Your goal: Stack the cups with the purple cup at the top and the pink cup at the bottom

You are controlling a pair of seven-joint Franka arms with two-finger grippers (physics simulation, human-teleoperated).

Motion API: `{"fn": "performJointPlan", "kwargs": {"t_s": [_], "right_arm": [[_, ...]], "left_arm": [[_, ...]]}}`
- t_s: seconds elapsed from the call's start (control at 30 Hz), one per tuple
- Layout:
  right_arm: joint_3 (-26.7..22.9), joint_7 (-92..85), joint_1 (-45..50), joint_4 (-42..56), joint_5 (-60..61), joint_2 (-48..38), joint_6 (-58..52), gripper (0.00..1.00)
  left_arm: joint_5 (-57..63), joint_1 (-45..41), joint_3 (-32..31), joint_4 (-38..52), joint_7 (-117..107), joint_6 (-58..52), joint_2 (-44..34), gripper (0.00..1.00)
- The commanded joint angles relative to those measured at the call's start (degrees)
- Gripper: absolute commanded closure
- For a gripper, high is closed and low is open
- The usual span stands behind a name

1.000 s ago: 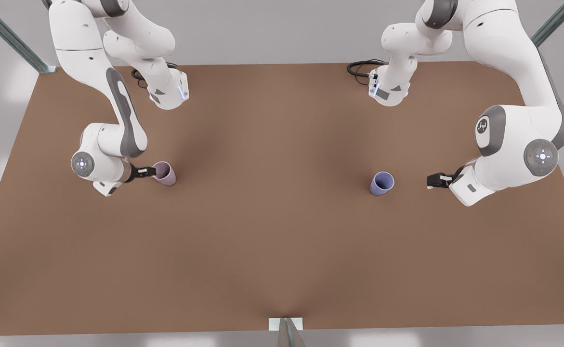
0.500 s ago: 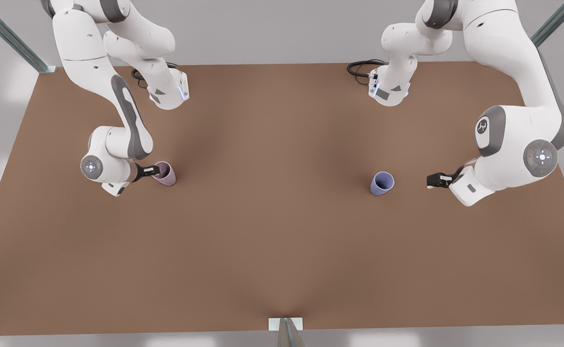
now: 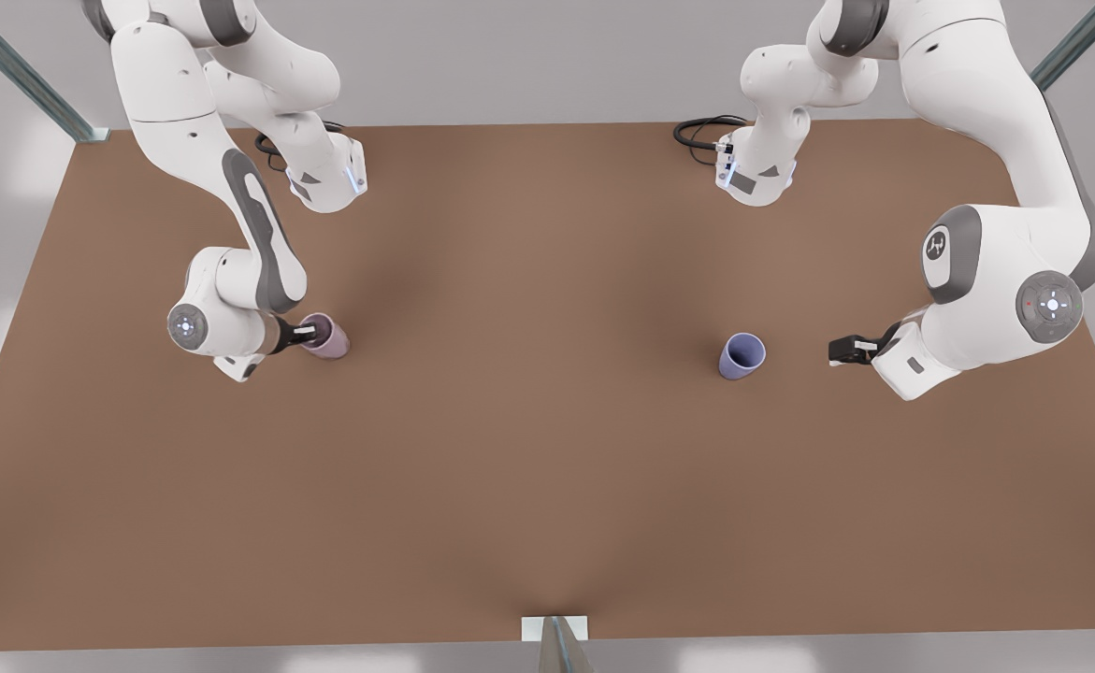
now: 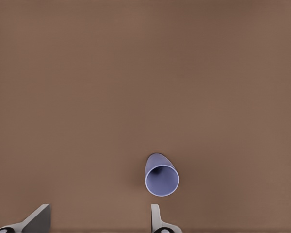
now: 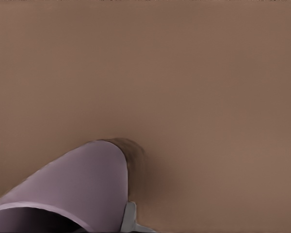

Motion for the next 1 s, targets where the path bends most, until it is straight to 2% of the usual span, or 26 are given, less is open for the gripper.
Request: {"fn": "performJointPlan", "kwargs": {"t_s": [0.0, 0.2, 0.23, 0.27, 0.37, 0.47, 0.53, 0.57, 0.6, 0.63, 0.67, 0.77, 0.83, 0.97], "right_arm": [[0.0, -1.2, 0.0, 0.2, 0.4, -0.1, -0.1, 0.79], [0.2, -0.4, 1.3, 4.4, 0.4, -2.7, -4.4, 0.79], [1.6, 1.2, 1.3, 6.4, 0.4, -2.9, -5.0, 0.79], [5.6, 9.0, 1.4, 10.7, 0.4, -2.9, -8.3, 0.79], [7.3, 26.3, 10.8, 21.4, 0.5, -1.6, -10.0, 0.79], [7.3, 44.3, 25.0, 35.2, 0.8, 6.3, -9.9, 0.79], [6.9, 58.4, 34.4, 49.5, 0.2, 16.8, -12.1, 0.79], [6.7, 62.0, 35.6, 56.1, 0.1, 21.5, -14.2, 0.79], [4.3, 66.6, 39.2, 63.5, 0.2, 27.2, -14.2, 0.79], [3.6, 73.1, 41.4, 76.1, -0.5, 36.9, -15.8, 0.79], [2.2, 76.4, 42.5, 80.3, -0.5, 40.8, -15.5, 0.79], [-0.7, 80.8, 45.4, 84.1, -0.7, 47.0, -14.0, 0.79], [-4.9, 80.8, 48.8, 83.7, -1.0, 48.6, -11.3, 0.79], [-6.0, 80.4, 48.6, 83.7, -1.0, 49.4, -10.7, 0.79]], "left_arm": [[0.0, 0.0, 0.0, 0.0, 0.0, -0.1, -0.1, 0.00], [0.0, -0.1, 0.0, 0.0, -0.2, -0.1, -0.6, 0.00], [0.0, -0.2, 0.0, 0.0, -0.3, 0.0, -0.6, 0.00], [0.0, -0.3, -0.1, -0.1, -0.4, 0.3, -0.6, 0.00], [-0.5, -0.6, -0.7, -0.1, -0.4, 1.5, -0.4, 0.00], [-0.7, -2.9, -0.7, -4.1, -0.5, 5.6, -0.9, 0.00], [-0.7, -4.2, -0.8, -6.3, -0.8, 8.2, -0.9, 0.00], [-0.8, -4.1, -0.8, -11.0, -0.8, 12.6, -2.7, 0.00], [-0.9, -4.1, -0.8, -14.3, -0.9, 15.4, -3.8, 0.00], [-0.9, -4.1, -0.8, -17.9, -0.9, 18.7, -4.6, 0.00], [-0.9, -4.1, -0.8, -20.2, -0.9, 21.0, -4.8, 0.00], [-1.1, -4.1, -0.8, -26.0, -0.9, 28.8, -4.8, 0.00], [-1.6, -4.2, -0.8, -30.1, -0.9, 34.8, -4.8, 0.00], [-1.6, -4.3, -0.8, -38.5, -0.9, 41.7, -5.9, 0.00]]}}
